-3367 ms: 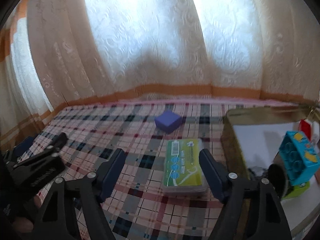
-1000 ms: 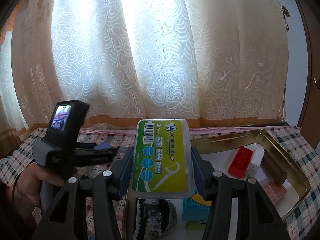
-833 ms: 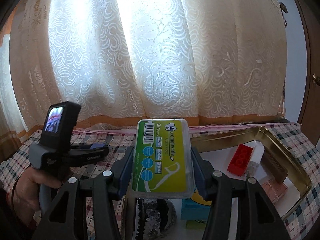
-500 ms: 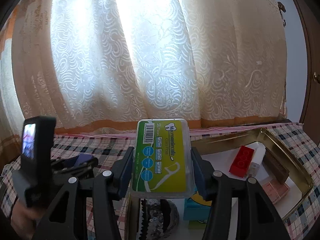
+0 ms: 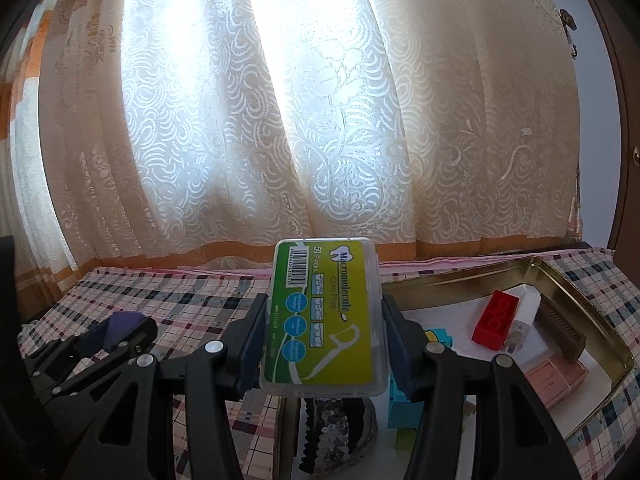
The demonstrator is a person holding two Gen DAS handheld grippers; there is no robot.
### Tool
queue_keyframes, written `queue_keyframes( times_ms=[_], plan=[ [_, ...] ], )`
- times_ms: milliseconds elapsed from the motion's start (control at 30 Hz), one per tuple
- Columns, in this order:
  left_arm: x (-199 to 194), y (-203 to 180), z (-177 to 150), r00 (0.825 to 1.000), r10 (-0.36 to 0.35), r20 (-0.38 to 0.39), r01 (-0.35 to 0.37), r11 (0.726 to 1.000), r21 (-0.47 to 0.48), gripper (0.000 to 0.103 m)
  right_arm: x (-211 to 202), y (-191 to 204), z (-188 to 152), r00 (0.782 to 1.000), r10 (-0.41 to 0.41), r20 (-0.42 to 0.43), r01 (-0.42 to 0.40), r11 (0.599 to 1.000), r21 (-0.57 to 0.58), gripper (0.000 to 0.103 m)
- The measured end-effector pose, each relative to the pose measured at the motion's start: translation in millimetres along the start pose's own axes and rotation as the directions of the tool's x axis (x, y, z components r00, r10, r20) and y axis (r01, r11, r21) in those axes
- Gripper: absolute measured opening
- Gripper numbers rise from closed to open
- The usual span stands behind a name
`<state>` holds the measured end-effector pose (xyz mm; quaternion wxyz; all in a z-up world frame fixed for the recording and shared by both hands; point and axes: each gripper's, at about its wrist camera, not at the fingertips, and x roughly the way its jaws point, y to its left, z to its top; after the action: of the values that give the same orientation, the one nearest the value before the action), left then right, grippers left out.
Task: Organize rigid objects
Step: 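Carry the floss case over the gold tray with the right gripper while the left carries the purple cube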
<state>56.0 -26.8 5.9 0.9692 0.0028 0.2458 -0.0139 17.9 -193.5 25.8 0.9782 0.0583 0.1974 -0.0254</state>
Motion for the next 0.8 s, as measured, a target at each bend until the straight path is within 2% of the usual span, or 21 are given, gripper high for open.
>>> queue_keyframes(
  times_ms=[133,267,367,800],
  plan=[
    [-8,2,0,0.999,-0.038,0.026,0.038,0.999,0.009,0.039,-5,1,-3,1.0,0.022,0.012,-0.022,1.0,-0.005,0.057],
    [-12,13,2,0.986,-0.16,0.04,0.162,0.985,-0.055,0.039,-11,6,-8,1.0,0.021,0.021,-0.019,0.998,-0.056,0.057],
    [-14,20,3,0.974,-0.222,0.051,0.227,0.966,-0.123,0.039,-21,4,-9,0.999,0.027,0.041,-0.023,0.996,-0.086,0.057],
    [-36,-5,0,0.97,-0.216,0.111,0.226,0.971,-0.081,0.039,-38,-30,-7,0.997,0.042,0.059,-0.039,0.998,-0.049,0.057]
  ],
)
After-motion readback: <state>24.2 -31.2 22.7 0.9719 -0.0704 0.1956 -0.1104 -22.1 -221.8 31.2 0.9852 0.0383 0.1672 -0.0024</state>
